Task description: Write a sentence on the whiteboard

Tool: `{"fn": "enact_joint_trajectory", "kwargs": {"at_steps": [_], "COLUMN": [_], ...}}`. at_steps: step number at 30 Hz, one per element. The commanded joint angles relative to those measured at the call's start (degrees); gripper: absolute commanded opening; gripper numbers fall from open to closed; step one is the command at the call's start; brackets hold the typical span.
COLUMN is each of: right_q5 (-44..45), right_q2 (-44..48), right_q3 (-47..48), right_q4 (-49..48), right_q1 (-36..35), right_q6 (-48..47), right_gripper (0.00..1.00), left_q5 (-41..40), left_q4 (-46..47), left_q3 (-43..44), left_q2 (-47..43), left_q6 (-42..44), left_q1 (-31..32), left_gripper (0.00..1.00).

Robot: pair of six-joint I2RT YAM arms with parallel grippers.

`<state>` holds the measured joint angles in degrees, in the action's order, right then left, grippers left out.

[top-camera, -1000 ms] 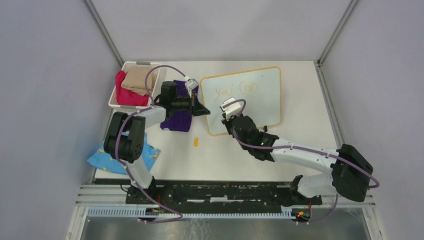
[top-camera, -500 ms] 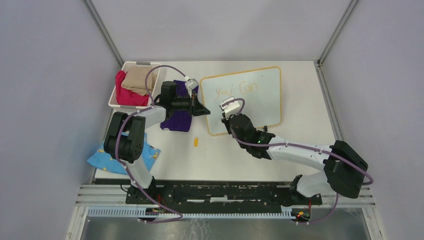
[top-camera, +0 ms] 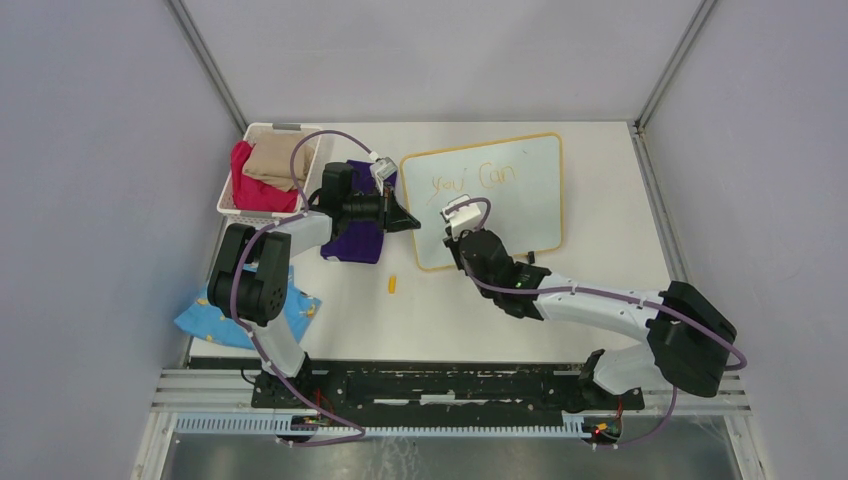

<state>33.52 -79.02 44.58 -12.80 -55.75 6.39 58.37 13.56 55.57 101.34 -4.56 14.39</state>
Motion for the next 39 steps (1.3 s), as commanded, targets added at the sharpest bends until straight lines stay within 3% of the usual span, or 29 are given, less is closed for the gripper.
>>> {"fn": "enact_joint_trajectory", "kwargs": {"at_steps": [1, 21, 39], "right_q5": [1.0, -3.2, -3.0], "right_q2": [1.6, 3.3, 1.0], "right_q3": [-2.0, -6.4, -0.2], "right_q4": [-0.5, 0.9, 0.6], "right_q1": [0.4, 0.4, 0.3], "right_q6": [0.8, 1.9, -0.4], "right_gripper": [0.0, 0.0, 0.0], "left_q5": [-7.6, -7.7, -8.0], "left_q4": [-2.8, -3.0, -3.5], "left_q3": [0.3, 0.3, 0.4], "left_q2": [1.0, 1.0, 1.0], "left_q6": [7.8, 7.9, 8.3], "left_q1": [1.0, 1.2, 1.2], "left_gripper": [0.02, 0.02, 0.02]}}
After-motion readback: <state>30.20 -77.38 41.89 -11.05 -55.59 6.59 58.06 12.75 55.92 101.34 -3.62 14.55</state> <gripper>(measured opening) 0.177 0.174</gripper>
